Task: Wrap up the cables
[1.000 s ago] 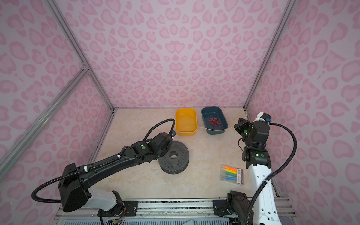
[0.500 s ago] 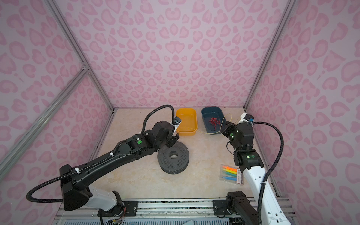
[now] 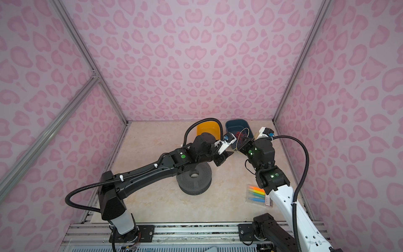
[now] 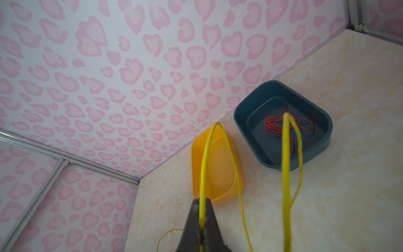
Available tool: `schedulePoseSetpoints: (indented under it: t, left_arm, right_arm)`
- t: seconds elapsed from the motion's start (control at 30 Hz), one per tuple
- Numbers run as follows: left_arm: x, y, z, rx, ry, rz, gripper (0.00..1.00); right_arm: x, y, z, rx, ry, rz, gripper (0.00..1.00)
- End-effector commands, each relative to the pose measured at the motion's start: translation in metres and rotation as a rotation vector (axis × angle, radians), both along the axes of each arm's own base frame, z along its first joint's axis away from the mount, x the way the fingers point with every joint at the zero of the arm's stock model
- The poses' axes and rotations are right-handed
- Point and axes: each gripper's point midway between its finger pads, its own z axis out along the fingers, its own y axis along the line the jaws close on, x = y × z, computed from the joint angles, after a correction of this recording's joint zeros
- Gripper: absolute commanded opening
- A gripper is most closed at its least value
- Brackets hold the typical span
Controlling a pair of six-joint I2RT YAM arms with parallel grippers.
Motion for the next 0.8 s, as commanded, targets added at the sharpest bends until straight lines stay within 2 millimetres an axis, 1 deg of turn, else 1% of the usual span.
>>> schedulePoseSetpoints:
  t: [0.0, 0.1, 0.17, 0.2, 0.27, 0.43, 0.53, 0.6, 0.63, 0.67, 0.77]
  left_arm:
    - [-0.005, -0.017, 0.007, -0.06, -0.009, -0.065, 0.4]
    - [-0.003, -0.02, 0.001, -0.057, -0.003, -0.062, 0.39]
    - [0.004, -0.02, 0.0, -0.061, -0.013, -0.027, 0.37]
    - [0.009, -0.019, -0.001, -0.06, -0.022, -0.002, 0.31]
    - [0.017, -0.016, -0.001, -0.063, -0.039, 0.046, 0.28]
    - [0.024, -0.009, -0.002, -0.075, -0.07, 0.096, 0.27]
    - [0.02, -0.004, -0.002, -0.084, -0.066, 0.093, 0.3]
    - [0.017, 0.002, -0.001, -0.094, -0.075, 0.099, 0.35]
    - [0.017, 0.006, -0.001, -0.1, -0.081, 0.105, 0.35]
    - [0.016, 0.009, 0.0, -0.106, -0.087, 0.112, 0.41]
    - [0.014, 0.014, 0.001, -0.114, -0.097, 0.109, 0.48]
  right_arm:
    - [0.002, 0.001, 0.005, 0.036, -0.03, -0.017, 0.0]
    - [0.003, 0.005, 0.004, 0.04, -0.028, -0.008, 0.0]
    - [0.003, 0.008, 0.005, 0.04, -0.028, 0.003, 0.0]
    - [0.002, 0.01, 0.005, 0.04, -0.029, 0.007, 0.0]
    - [0.001, 0.012, 0.005, 0.038, -0.029, 0.012, 0.0]
    - [-0.001, 0.012, 0.001, 0.028, -0.022, 0.01, 0.0]
    - [-0.002, 0.009, 0.0, 0.017, -0.021, 0.002, 0.0]
    - [-0.003, 0.008, -0.001, 0.012, -0.02, -0.001, 0.0]
    - [-0.003, 0.008, 0.0, 0.012, -0.023, -0.004, 0.0]
    - [-0.003, 0.008, 0.0, 0.013, -0.023, -0.002, 0.0]
    - [-0.003, 0.009, -0.002, 0.014, -0.019, 0.003, 0.0]
